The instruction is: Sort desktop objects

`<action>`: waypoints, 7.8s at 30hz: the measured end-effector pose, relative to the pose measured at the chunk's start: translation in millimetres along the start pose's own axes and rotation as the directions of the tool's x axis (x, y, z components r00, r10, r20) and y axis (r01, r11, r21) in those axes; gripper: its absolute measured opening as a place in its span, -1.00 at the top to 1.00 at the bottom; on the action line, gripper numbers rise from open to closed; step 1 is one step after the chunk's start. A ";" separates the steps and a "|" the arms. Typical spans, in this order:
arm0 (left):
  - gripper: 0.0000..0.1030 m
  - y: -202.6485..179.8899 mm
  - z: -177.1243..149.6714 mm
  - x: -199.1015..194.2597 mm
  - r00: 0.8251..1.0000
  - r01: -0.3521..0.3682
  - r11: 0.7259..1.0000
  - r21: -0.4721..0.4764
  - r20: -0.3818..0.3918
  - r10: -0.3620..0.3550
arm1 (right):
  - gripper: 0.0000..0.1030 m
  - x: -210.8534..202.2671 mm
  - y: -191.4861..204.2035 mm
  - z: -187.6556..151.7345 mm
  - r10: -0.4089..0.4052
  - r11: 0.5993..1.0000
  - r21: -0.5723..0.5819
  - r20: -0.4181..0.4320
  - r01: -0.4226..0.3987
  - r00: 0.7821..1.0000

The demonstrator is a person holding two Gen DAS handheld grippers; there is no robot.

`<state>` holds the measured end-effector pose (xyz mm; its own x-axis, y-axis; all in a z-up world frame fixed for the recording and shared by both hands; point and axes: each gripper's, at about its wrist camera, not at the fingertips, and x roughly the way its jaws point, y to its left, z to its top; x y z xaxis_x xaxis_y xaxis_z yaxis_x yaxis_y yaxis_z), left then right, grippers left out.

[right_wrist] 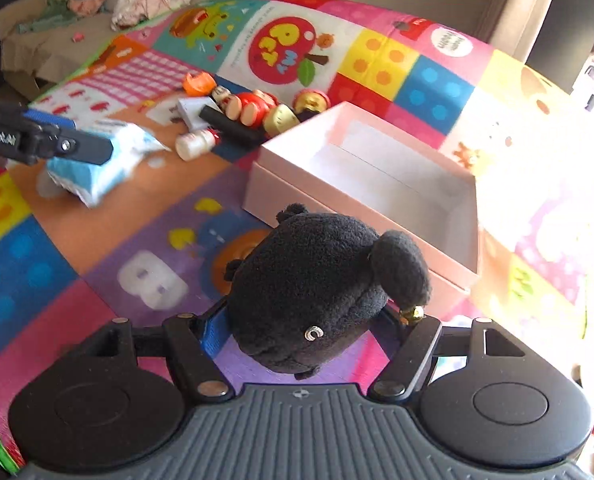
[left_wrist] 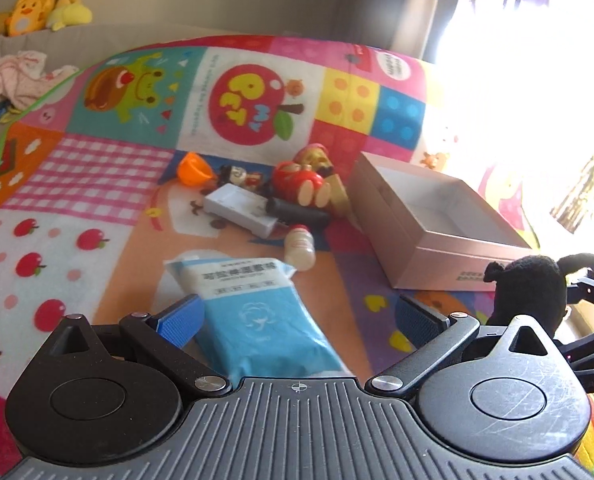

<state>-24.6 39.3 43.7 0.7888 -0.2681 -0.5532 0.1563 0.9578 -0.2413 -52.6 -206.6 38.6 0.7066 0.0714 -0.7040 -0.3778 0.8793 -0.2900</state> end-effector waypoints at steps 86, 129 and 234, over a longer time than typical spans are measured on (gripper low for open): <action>-0.15 -115.7 22.9 -21.1 0.992 0.100 0.932 0.348 0.041 -0.122 | -0.45 -102.4 -68.8 -31.5 0.132 0.925 0.316 0.254 -0.211 0.958; -0.14 -139.4 -37.3 47.7 0.980 0.114 0.920 0.375 -0.194 -0.042 | -0.58 -6.6 -36.3 -85.0 0.190 0.897 0.394 0.068 -0.201 0.979; -0.32 -9.6 -13.6 52.2 0.996 0.088 0.987 0.137 -0.029 -0.085 | -0.26 153.7 34.7 177.5 0.167 0.948 0.268 0.044 -0.173 0.985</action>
<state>6.9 14.7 6.4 0.7551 -0.3513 -0.5535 0.3050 0.9356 -0.1778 149.1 -81.6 35.4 0.6593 0.2378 -0.7133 -0.3199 0.9472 0.0202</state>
